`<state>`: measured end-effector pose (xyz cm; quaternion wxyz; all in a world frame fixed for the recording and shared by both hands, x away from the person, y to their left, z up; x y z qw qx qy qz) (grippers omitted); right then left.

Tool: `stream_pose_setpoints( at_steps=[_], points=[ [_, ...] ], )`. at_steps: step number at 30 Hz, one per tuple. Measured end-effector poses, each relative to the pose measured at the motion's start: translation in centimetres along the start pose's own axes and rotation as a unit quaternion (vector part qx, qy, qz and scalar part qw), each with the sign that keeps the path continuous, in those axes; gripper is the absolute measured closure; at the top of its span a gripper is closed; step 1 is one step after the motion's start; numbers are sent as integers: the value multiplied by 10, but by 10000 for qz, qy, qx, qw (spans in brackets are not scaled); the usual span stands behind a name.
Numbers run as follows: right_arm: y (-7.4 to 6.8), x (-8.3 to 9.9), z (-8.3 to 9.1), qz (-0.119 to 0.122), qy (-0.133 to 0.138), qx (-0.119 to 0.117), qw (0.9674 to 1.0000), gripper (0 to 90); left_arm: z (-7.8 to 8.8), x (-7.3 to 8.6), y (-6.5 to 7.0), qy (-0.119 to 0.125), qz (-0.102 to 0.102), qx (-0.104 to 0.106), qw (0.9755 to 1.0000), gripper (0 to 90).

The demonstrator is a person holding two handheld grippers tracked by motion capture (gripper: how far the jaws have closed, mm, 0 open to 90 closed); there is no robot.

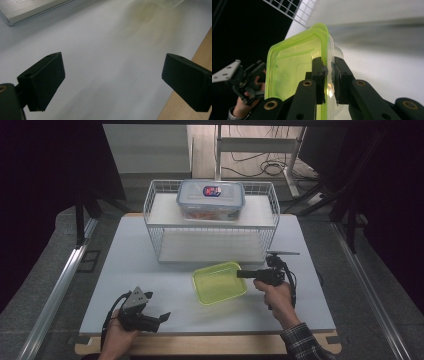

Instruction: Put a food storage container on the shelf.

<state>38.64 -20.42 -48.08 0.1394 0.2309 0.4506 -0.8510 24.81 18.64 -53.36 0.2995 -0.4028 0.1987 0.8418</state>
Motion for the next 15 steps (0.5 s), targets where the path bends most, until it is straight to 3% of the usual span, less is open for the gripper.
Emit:
stream_pose_setpoints(
  at_steps=[15],
  points=[
    [-34, -24, 31, 119, 371, -249, 9989, 807, 0, 0, 0, -41, 4, -6, 10000, 45]
  ],
)
Point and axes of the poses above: each handheld gripper's, and its own axes: z roughly backward along the jaws, x roughly out of its underside, y roughly to its right, the point moved 2 cm from there along -z, roughly forward along the jaws, and after that the axes turned 1 degree about z, right-handed, at the moved point
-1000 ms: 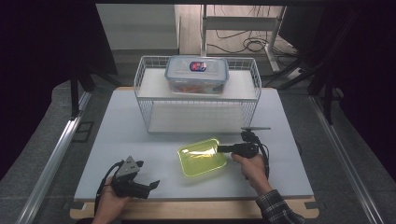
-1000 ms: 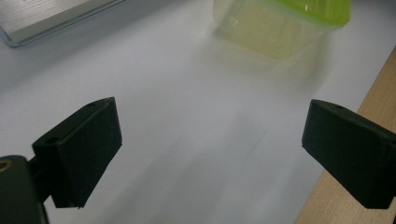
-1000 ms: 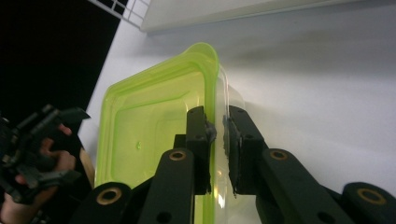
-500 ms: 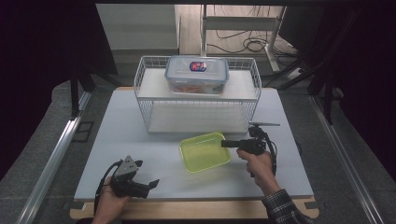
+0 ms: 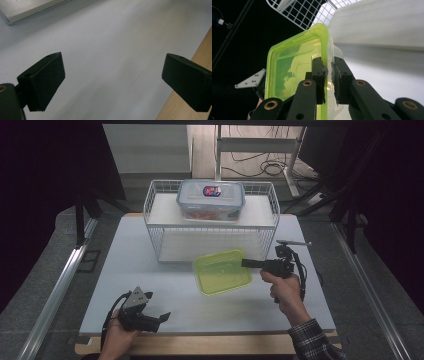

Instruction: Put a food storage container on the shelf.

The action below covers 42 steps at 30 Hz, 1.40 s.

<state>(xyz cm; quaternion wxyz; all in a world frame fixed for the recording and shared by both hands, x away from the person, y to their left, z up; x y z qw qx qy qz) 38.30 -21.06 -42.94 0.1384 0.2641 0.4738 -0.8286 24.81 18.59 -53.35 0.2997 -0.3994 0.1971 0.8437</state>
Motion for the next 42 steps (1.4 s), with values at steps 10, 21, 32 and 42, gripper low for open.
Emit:
stream_pose_setpoints(
  at_steps=[10, 21, 32, 42],
  points=[
    [-23, -25, 14, 104, 303, 13, 9995, 808, 0, 0, 0, -10, -5, -4, 10000, 45],
    [-47, -59, 25, 228, 534, 88, 9983, 808, 0, 0, -2, 56, 105, 19, 9999, 35],
    [-67, -88, 26, 252, 751, 45, 9968, 808, 1, 0, -3, 94, 155, 40, 9998, 32],
    [-83, -119, 23, 341, 1018, 165, 9941, 808, 3, 0, -5, 248, 317, 186, 9990, 25]
  ],
)
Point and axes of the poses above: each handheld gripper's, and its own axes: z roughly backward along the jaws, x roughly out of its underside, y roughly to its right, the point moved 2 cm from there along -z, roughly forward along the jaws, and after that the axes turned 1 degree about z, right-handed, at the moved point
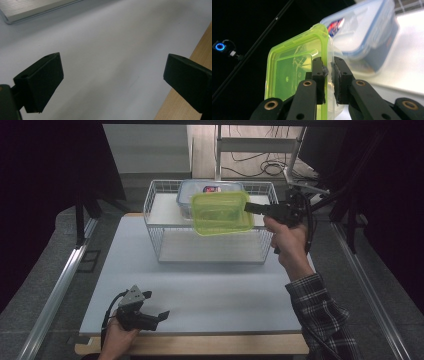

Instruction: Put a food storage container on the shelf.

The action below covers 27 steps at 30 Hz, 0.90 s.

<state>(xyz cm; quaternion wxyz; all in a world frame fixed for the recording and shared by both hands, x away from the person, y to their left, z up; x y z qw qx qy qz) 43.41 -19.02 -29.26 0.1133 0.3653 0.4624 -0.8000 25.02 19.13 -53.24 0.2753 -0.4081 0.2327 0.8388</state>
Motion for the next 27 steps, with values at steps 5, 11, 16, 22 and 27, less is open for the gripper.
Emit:
stream_pose_setpoints(
  at_steps=[5, 11, 16, 22, 27],
  points=[
    [-7, -14, -8, 75, 155, 113, 9998, 808, -1, 0, 0, -25, -3, 32, 10000, 25],
    [-14, -30, -20, 135, 326, 313, 9989, 808, 0, 0, 0, -38, -21, 44, 10000, 25],
    [-20, -42, -31, 215, 505, 532, 9971, 808, -1, 1, 0, -46, -26, 66, 10000, 25],
    [-20, -50, -47, 237, 570, 781, 9950, 807, -1, 1, 1, -46, -20, 105, 9999, 26],
    [-14, -52, -55, 156, 634, 933, 9935, 807, -1, 1, 0, -45, -17, 121, 9999, 26]
  ],
)
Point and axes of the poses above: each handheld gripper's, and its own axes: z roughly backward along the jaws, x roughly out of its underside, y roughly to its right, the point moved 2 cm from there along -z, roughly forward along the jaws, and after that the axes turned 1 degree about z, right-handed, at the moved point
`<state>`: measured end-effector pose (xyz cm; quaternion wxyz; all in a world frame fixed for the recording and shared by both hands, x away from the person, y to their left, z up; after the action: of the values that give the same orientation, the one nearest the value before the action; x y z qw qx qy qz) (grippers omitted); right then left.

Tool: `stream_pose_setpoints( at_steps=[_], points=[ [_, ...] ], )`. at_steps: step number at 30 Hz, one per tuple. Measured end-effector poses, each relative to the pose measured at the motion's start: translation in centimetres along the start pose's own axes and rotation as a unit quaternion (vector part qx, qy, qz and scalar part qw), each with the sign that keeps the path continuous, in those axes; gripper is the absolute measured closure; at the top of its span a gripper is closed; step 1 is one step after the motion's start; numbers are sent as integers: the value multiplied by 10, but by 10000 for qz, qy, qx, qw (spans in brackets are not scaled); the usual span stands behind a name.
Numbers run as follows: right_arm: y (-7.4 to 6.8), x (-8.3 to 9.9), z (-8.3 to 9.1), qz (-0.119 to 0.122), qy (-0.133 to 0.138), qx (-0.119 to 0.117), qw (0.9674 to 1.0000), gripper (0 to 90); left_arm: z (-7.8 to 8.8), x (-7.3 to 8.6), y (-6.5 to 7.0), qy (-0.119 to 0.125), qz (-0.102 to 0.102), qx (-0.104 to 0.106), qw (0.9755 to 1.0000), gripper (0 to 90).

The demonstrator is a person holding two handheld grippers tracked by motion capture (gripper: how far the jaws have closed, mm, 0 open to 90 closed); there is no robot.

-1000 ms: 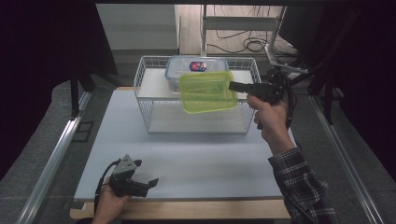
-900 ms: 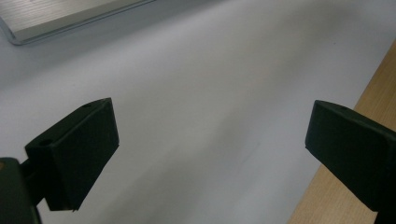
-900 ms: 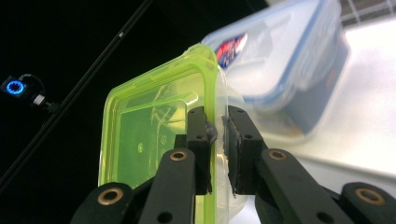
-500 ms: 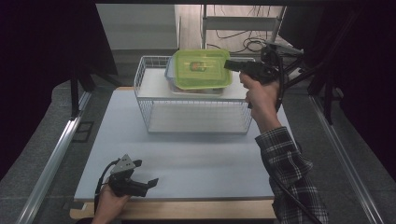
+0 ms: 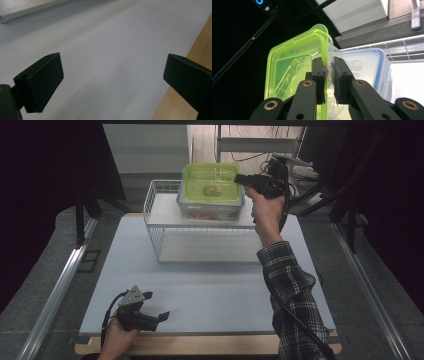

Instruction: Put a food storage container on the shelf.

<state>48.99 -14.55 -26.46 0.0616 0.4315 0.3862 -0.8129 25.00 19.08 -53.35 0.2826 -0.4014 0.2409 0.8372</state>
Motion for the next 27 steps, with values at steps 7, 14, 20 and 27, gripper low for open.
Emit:
stream_pose_setpoints(
  at_steps=[7, 14, 20, 27],
  points=[
    [0, 0, 0, 99, 81, 199, 9997, 787, -1, 0, 1, -21, -22, 12, 10000, 27],
    [4, 1, -6, 312, -34, 432, 9986, 721, -2, 0, 1, -48, -25, 29, 10000, 27],
    [6, 2, -11, 402, -76, 505, 9979, 683, -2, 0, 1, -55, -30, 35, 10000, 28],
    [6, 1, -11, 493, -103, 508, 9974, 679, -3, 0, 2, -73, -46, 34, 10000, 28]
  ],
)
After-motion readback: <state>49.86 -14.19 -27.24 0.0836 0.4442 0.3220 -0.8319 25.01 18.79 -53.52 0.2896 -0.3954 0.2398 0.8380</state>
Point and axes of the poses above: each handheld gripper's, and its own axes: z roughly backward along the jaws, x roughly out of its underside, y roughly to its right, the point moved 2 cm from there along -z, roughly forward along the jaws, and after that the axes turned 1 degree about z, right-handed, at the moved point
